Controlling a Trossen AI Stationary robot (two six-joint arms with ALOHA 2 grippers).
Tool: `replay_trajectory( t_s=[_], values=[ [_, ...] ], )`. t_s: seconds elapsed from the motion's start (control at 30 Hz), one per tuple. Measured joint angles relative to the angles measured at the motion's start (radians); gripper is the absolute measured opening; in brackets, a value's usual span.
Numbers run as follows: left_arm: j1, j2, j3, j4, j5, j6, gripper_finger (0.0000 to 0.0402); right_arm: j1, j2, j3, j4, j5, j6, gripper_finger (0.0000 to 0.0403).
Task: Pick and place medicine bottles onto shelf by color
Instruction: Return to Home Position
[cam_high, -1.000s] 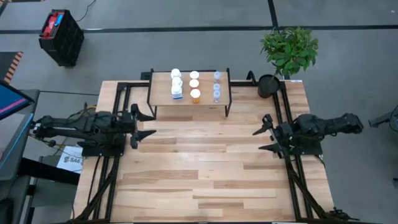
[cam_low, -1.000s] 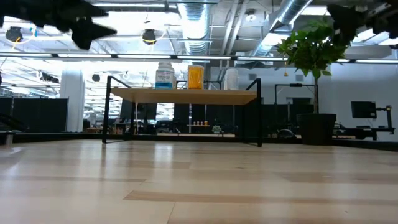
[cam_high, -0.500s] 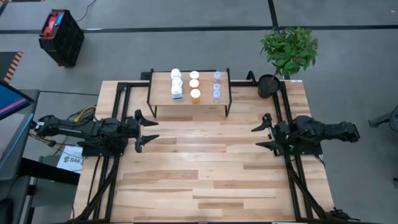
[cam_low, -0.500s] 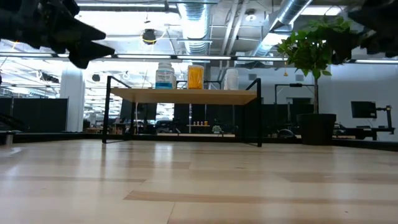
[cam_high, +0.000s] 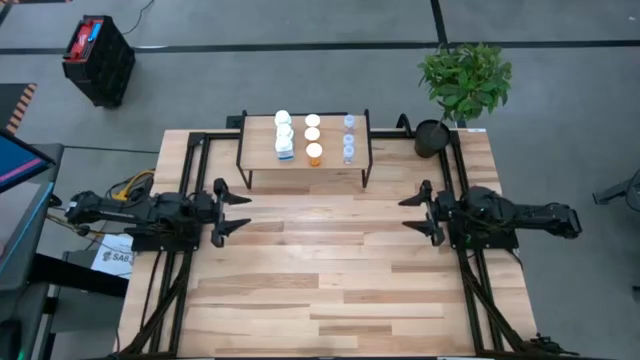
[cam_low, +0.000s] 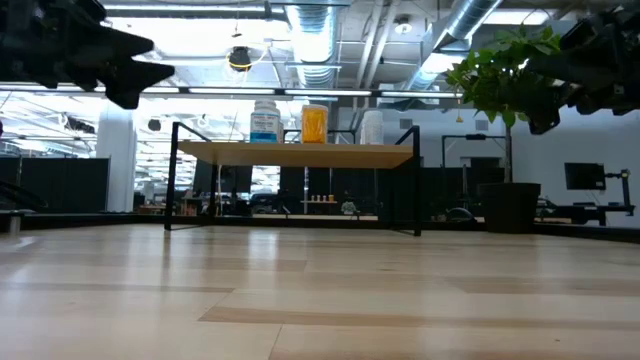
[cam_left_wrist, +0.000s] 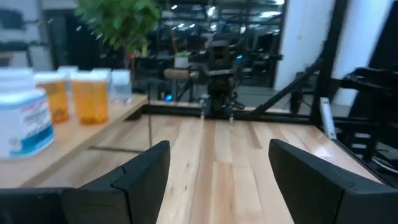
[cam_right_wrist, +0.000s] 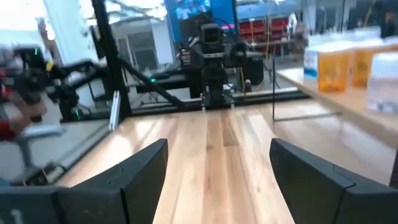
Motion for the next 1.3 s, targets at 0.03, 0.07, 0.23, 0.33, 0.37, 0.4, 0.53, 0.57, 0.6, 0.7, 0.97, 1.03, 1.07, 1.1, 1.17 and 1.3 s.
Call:
replay_trajectory(
  t_s=[0.03, 0.07, 0.23, 0.33, 0.37, 0.4, 0.53, 0.57, 0.6, 0.7, 0.97, 1.03, 1.07, 1.1, 1.17, 1.3],
  values=[
    [0.0, -0.019, 0.0, -0.008, 0.017, 0.015, 0.0261, 0.0, 0.001, 0.0, -0.002, 0.004, 0.034, 0.0306],
    [0.0, -0.036, 0.0, -0.023, 0.036, 0.027, 0.0261, 0.0, 0.007, 0.0, 0.0, 0.005, 0.063, 0.0306],
    [0.0, -0.116, 0.0, -0.155, 0.099, 0.05, 0.0261, 0.0, 0.017, 0.0, -0.001, 0.005, 0.107, 0.0306],
    [0.0, -0.146, 0.0, -0.224, 0.096, 0.028, 0.0261, 0.001, 0.017, 0.0, -0.002, 0.005, 0.107, 0.0306],
    [0.0, -0.145, 0.0, -0.224, 0.095, 0.039, 0.0261, 0.001, 0.017, 0.0, -0.001, 0.005, 0.108, 0.0306],
    [0.0, -0.145, 0.0, -0.226, 0.085, 0.046, 0.0261, 0.001, 0.017, 0.0, -0.001, 0.005, 0.108, 0.0306],
    [0.0, -0.144, 0.0, -0.22, 0.048, 0.107, 0.0261, 0.001, 0.017, -0.001, -0.002, 0.004, 0.109, 0.0306],
    [0.0, -0.144, 0.0, -0.221, 0.047, 0.117, 0.0261, 0.001, 0.017, -0.001, -0.002, 0.004, 0.109, 0.0306],
    [0.0, -0.144, 0.0, -0.224, 0.051, 0.12, 0.0261, 0.001, 0.017, -0.001, -0.002, 0.004, 0.109, 0.0306],
    [0.0, -0.141, 0.002, -0.247, 0.071, 0.121, 0.0261, 0.001, 0.017, -0.001, -0.002, 0.004, 0.109, 0.0306],
    [0.0, -0.14, 0.005, -0.258, 0.071, 0.091, 0.0261, 0.001, 0.017, -0.001, -0.003, 0.003, 0.108, 0.0306],
    [0.0, -0.14, 0.005, -0.258, 0.071, 0.1, 0.0261, 0.001, 0.017, -0.002, -0.004, 0.003, 0.108, 0.0306],
    [0.0, -0.14, 0.005, -0.258, 0.071, 0.099, 0.0261, 0.001, 0.017, -0.002, -0.004, 0.003, 0.108, 0.0306],
    [0.0, -0.14, 0.005, -0.258, 0.071, 0.098, 0.0261, 0.001, 0.017, -0.002, -0.004, 0.003, 0.108, 0.0306],
    [0.0, -0.14, 0.005, -0.258, 0.071, 0.094, 0.0261, 0.001, 0.017, -0.002, -0.004, 0.003, 0.108, 0.0306],
    [0.0, -0.14, 0.005, -0.259, 0.071, 0.102, 0.0261, 0.001, 0.017, -0.002, -0.004, 0.003, 0.108, 0.0306]
  ],
)
